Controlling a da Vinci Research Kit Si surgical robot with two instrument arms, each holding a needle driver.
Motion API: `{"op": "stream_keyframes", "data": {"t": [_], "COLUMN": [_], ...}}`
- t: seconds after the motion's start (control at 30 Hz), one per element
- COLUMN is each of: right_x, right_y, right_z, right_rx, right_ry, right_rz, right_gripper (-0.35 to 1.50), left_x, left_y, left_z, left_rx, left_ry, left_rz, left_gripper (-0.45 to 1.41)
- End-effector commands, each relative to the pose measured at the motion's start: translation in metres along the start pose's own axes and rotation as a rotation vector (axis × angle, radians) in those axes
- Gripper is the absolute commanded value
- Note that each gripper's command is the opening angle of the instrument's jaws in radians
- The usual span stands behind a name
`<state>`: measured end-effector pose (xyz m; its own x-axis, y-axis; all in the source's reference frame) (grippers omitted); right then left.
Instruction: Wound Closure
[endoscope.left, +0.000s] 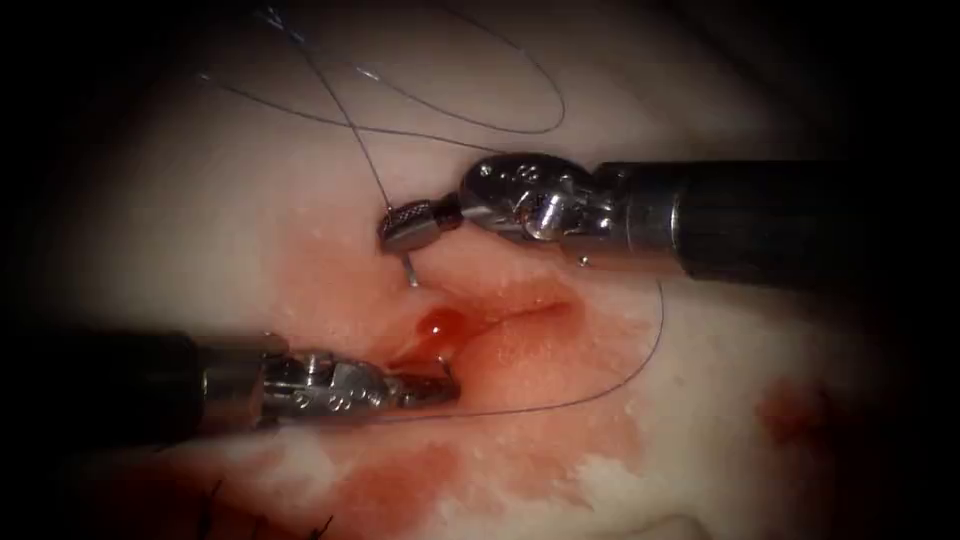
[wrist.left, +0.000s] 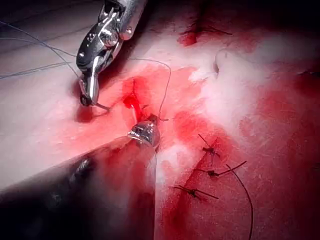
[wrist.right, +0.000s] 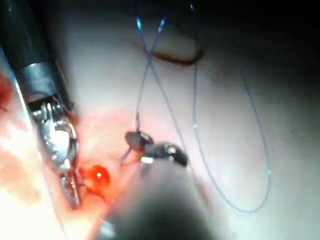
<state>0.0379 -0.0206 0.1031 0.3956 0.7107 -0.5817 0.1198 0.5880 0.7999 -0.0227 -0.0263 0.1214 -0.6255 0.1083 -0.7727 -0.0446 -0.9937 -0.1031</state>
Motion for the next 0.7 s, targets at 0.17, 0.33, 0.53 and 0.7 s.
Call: {"op": "stream_keyframes", "data": {"t": [0.17,0.33,0.53,0.7], "right_x": [0.0007,0.0002,-0.0016,-0.0033], "right_y": [0.0008,0.0,-0.0011,-0.0024], "right_z": [0.0006,0.0002,0.0001,-0.0001], "right_rx": [-0.017,-0.008,0.034,0.046], "right_ry": [0.008,0.004,-0.025,-0.043], "right_rz": [-0.001,0.067,0.14,0.156], "right_gripper": [-0.35,-0.35,-0.35,-0.35], "left_x": [-0.0001,-0.0001,-0.0001,-0.0002], "left_y": [0.0003,0.0003,0.0003,0.0003], "left_z": [0.0008,0.0007,0.0006,0.0006], "left_rx": [0.0,0.0,-0.001,-0.001], "left_ry": [0.0,0.001,0.001,0.001], "left_rz": [-0.002,-0.002,-0.001,-0.001], "left_gripper": [-0.05,-0.05,-0.05,-0.05]}}
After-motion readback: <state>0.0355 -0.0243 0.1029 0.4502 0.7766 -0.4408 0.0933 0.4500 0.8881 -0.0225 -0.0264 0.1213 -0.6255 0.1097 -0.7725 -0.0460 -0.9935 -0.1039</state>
